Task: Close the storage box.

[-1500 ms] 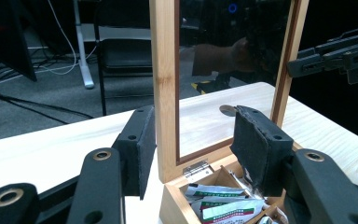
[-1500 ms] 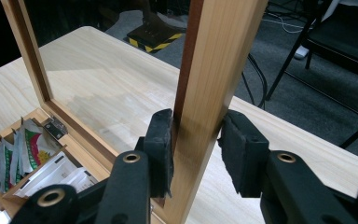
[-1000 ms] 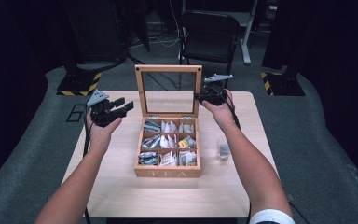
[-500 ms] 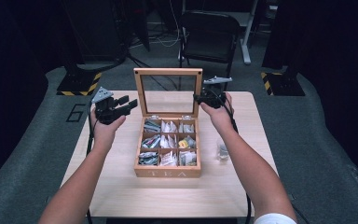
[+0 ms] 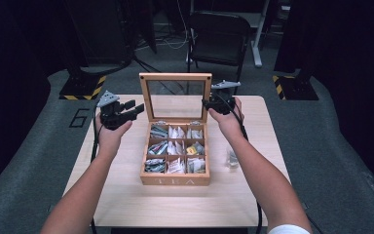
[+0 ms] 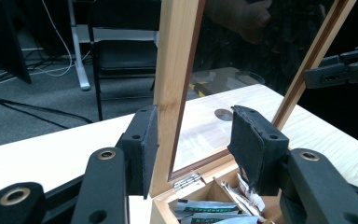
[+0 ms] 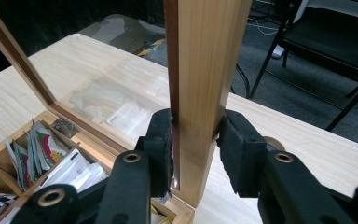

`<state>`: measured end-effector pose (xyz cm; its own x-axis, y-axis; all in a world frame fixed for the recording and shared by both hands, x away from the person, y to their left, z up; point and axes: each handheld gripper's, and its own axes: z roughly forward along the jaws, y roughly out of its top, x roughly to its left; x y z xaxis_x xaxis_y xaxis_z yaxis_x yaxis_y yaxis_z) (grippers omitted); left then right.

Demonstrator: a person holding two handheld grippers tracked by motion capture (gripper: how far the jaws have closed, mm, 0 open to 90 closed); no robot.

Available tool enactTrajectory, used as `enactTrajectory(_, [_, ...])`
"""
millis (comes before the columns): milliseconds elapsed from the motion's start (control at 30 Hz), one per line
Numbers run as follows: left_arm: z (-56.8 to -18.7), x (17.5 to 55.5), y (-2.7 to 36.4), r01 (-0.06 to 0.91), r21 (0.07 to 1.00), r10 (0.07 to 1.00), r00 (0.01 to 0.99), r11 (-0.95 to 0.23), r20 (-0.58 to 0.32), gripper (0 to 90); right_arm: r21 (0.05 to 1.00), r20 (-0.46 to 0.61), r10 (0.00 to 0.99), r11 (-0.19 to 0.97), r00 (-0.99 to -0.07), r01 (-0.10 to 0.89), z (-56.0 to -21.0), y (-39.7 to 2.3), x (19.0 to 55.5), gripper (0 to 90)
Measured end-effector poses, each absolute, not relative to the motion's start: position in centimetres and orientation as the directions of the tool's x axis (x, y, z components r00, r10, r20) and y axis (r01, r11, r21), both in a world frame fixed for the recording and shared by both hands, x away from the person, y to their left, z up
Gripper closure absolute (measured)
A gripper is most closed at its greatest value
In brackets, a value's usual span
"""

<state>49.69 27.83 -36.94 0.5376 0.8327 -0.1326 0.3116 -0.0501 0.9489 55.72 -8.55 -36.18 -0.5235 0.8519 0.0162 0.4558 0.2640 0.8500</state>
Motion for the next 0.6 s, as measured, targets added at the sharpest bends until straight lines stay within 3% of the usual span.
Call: enactTrajectory(600, [-36.7,50.4,27.1,0.305,0.951,0.837,0.534,-0.055,-0.123,52.6,0.878,0.015,0.828,0.257,-0.56,0.405,-36.8,-9.1,54.3,64.0])
